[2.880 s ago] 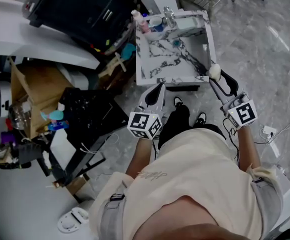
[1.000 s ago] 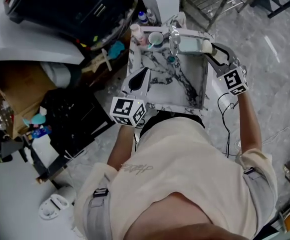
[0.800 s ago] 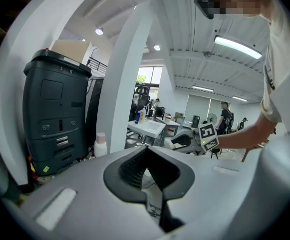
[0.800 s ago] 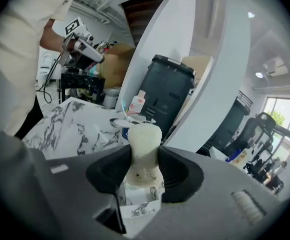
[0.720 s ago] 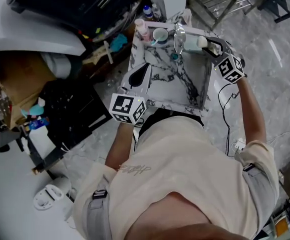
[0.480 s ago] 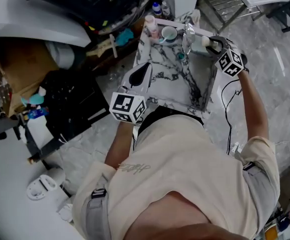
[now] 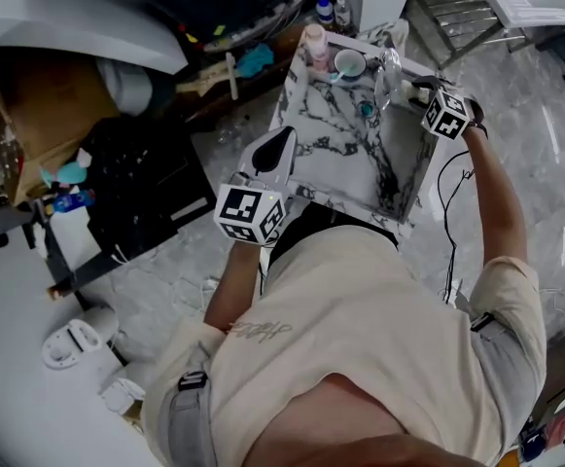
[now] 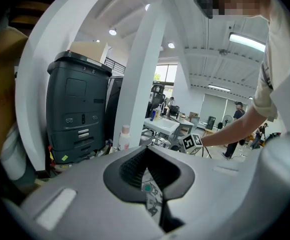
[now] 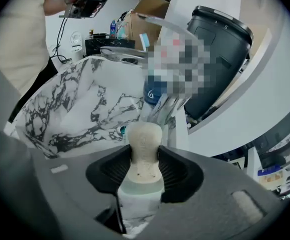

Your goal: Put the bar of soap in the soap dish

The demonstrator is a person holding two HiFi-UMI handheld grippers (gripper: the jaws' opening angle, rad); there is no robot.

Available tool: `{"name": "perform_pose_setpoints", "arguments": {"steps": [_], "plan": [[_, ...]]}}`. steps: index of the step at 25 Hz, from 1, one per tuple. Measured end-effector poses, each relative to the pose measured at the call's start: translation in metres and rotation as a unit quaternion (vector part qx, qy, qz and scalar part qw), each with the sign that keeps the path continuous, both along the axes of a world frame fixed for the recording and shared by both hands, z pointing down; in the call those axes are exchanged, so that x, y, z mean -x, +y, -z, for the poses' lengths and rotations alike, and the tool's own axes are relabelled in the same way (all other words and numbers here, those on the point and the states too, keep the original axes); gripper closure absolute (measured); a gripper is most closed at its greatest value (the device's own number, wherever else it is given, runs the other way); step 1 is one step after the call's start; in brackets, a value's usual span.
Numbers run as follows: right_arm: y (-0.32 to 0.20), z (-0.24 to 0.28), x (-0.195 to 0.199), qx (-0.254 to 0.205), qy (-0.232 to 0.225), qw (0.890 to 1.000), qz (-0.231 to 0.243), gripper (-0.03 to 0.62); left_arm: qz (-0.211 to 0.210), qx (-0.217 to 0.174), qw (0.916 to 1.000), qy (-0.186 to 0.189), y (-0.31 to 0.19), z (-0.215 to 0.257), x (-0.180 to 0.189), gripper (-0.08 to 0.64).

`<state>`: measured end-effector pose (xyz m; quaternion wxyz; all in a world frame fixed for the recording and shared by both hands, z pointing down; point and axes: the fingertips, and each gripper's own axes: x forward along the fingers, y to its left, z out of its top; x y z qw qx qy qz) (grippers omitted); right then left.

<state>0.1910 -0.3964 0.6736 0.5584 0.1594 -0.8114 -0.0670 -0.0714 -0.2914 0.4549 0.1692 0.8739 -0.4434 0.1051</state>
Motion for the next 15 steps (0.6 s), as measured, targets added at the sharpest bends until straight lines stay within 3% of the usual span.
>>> {"name": "perform_pose_setpoints", "arguments": {"steps": [12, 15], "plan": [[-0.005, -0.026, 0.001, 0.035, 0.067, 0.997, 0.033, 0.417, 0.008, 0.004, 1.0, 0.002, -0.002, -0.004, 0.005, 0.545], [-0.009, -0.025, 0.003, 0.025, 0.054, 0.998, 0.014, 0.425, 0.005, 0.003, 1.0, 0.003, -0.002, -0.005, 0.004, 0.545]]}}
